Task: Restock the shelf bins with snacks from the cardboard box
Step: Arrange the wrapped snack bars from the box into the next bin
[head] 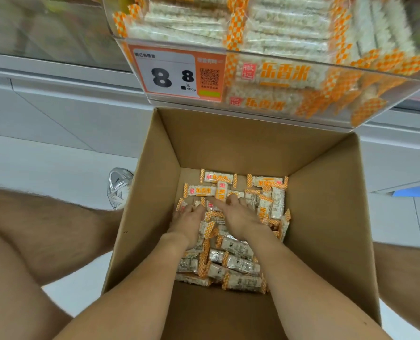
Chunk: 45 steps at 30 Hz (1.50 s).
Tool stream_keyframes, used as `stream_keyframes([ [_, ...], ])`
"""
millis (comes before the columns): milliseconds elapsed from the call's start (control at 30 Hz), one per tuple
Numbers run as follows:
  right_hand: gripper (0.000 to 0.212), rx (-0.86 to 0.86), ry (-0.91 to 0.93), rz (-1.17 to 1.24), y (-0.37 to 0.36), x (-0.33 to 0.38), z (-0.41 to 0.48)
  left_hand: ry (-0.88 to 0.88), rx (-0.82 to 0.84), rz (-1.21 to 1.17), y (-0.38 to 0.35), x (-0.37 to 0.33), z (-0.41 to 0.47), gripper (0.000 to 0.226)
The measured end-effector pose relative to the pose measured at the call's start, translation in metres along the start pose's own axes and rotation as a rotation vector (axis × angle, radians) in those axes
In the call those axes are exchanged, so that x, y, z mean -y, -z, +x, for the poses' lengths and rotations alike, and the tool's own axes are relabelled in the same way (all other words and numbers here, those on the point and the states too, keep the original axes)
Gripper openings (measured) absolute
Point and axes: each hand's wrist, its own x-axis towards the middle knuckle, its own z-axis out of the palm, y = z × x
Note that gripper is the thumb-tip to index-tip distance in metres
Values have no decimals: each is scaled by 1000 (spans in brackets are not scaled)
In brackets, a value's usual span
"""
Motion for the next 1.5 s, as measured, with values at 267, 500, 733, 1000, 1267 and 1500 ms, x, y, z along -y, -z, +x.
stream_keyframes([
  [267, 21, -207, -71, 121, -2, -5, 1, -60, -103, 50, 5, 1, -1, 47],
  [500, 41, -277, -109, 678, 35, -31, -23, -159, -129, -331, 22, -14, -9, 37],
  [733, 43, -295, -5, 828, 74, -39, -64, -194, -180, -456, 66, -33, -44, 83],
  [1000, 50, -394, 209, 539, 143, -6, -127, -456, -343, -428, 157, -52, -115, 71],
  [1267, 45, -564, 403, 463, 209, 41, -186, -528, -449, -345, 240, -67, -185, 21],
  [1500, 29, -698, 520, 590, 273, 75, -229, -695, -550, -470, 310, -67, -241, 26],
])
